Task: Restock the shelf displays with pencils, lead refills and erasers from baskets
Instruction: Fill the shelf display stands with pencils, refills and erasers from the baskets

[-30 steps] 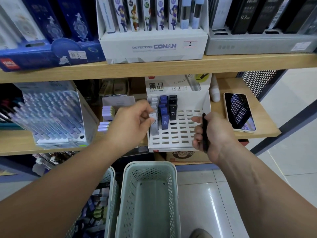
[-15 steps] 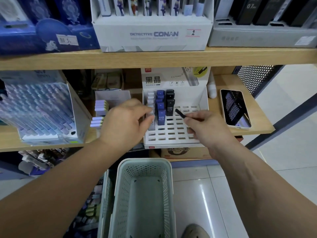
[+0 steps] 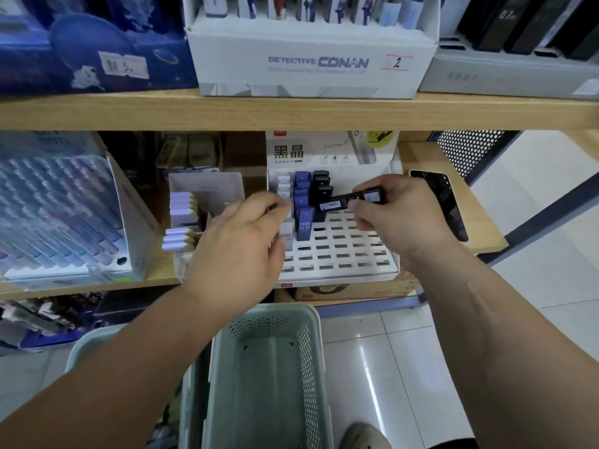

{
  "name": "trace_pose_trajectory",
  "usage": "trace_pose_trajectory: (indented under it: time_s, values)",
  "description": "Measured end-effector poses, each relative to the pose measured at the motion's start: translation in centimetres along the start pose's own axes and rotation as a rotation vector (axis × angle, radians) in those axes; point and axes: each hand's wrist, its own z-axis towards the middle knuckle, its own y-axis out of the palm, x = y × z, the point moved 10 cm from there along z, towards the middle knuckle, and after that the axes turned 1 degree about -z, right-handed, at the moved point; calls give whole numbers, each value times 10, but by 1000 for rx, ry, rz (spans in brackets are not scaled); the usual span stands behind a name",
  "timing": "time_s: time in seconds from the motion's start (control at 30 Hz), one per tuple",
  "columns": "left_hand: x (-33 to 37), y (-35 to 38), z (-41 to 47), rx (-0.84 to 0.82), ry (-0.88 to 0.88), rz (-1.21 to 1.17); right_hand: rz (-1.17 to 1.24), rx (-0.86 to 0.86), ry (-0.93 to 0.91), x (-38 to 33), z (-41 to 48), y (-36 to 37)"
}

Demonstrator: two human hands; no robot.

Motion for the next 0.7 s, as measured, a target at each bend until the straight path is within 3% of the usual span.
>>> trace_pose_trajectory:
  time_s: [0.27, 0.4, 0.7]
  values:
    - [-7, 1, -3, -72, -63, -109, 29, 60, -56, -3, 2, -4]
    - [-10, -3, 3, -20, -129, -235, 141, 124, -51, -8, 1, -15]
    - [-16, -6, 13, 54, -109, -195, 117, 79, -63, -7, 4, -3]
